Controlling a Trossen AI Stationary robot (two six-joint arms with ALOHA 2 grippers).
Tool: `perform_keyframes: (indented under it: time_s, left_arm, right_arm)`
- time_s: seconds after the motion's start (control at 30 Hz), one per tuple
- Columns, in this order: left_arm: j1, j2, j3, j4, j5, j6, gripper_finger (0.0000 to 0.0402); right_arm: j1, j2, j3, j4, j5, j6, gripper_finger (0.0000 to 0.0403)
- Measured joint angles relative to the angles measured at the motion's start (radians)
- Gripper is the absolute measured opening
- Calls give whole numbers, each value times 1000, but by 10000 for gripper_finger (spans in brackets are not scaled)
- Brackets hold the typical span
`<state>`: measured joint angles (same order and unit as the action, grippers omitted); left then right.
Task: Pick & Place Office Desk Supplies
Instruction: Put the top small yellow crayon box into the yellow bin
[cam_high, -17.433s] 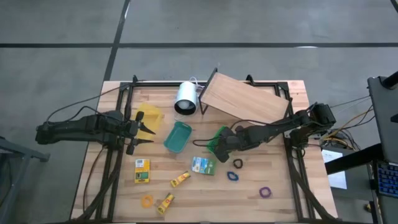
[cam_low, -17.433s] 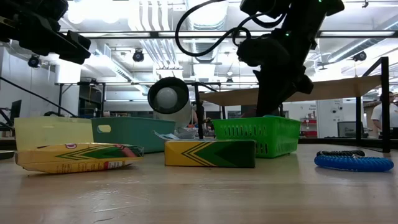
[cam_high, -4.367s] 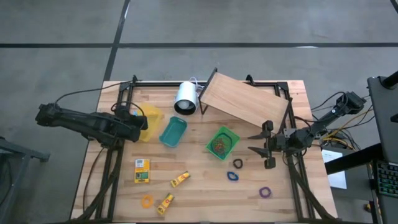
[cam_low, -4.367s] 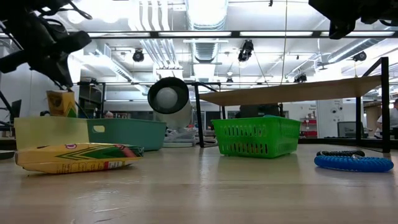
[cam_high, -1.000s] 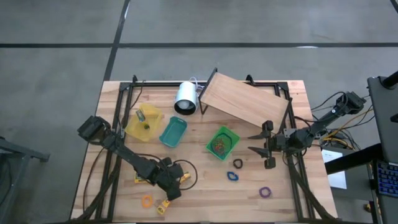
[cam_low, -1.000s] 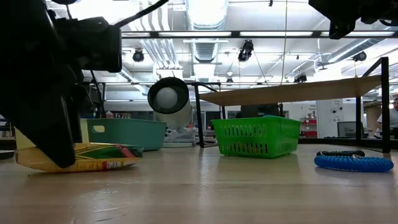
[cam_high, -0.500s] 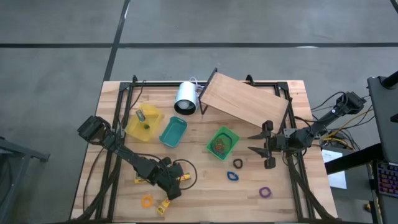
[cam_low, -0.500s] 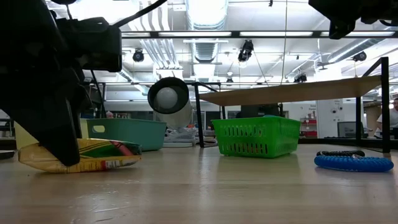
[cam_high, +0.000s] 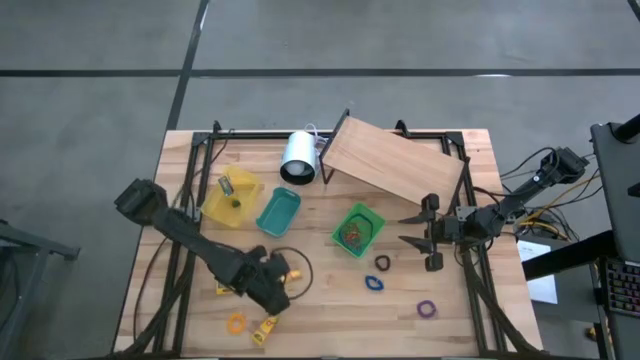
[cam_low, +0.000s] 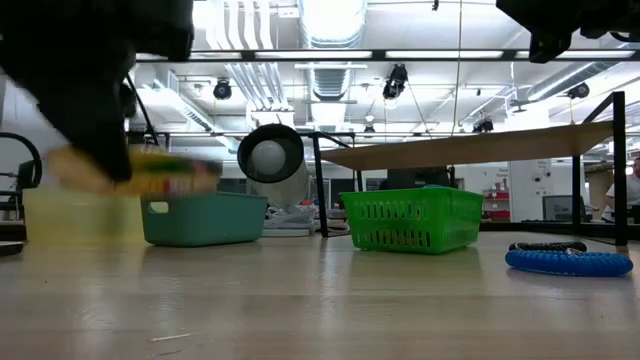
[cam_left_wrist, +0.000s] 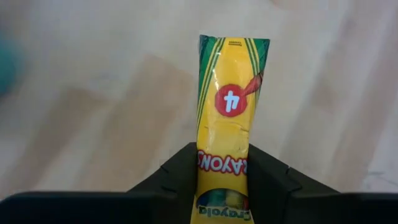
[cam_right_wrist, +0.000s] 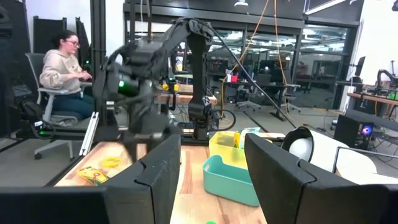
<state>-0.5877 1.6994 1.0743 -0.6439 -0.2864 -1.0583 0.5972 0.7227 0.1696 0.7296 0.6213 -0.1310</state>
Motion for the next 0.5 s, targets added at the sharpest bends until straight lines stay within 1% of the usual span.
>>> perform_keyframes:
  time_s: [0.1, 0.2, 0.3, 0.43, 0.5]
  left_arm:
    - [0, -67, 24, -162, -87, -193, 119]
    - [0, -136, 25, -321, -151, -379, 119]
    - [-2, -217, 16, -457, -179, -530, 119]
    - [-2, -307, 6, -657, -201, -773, 119]
    - [4, -355, -2, -742, -236, -862, 119]
  right_arm:
    - [0, 0, 0, 0, 0, 0, 178]
    - [0, 0, 0, 0, 0, 0, 178]
    - [0, 0, 0, 0, 0, 0, 178]
    - [0, 0, 0, 0, 0, 0, 178]
    - [0, 0, 0, 0, 0, 0, 178]
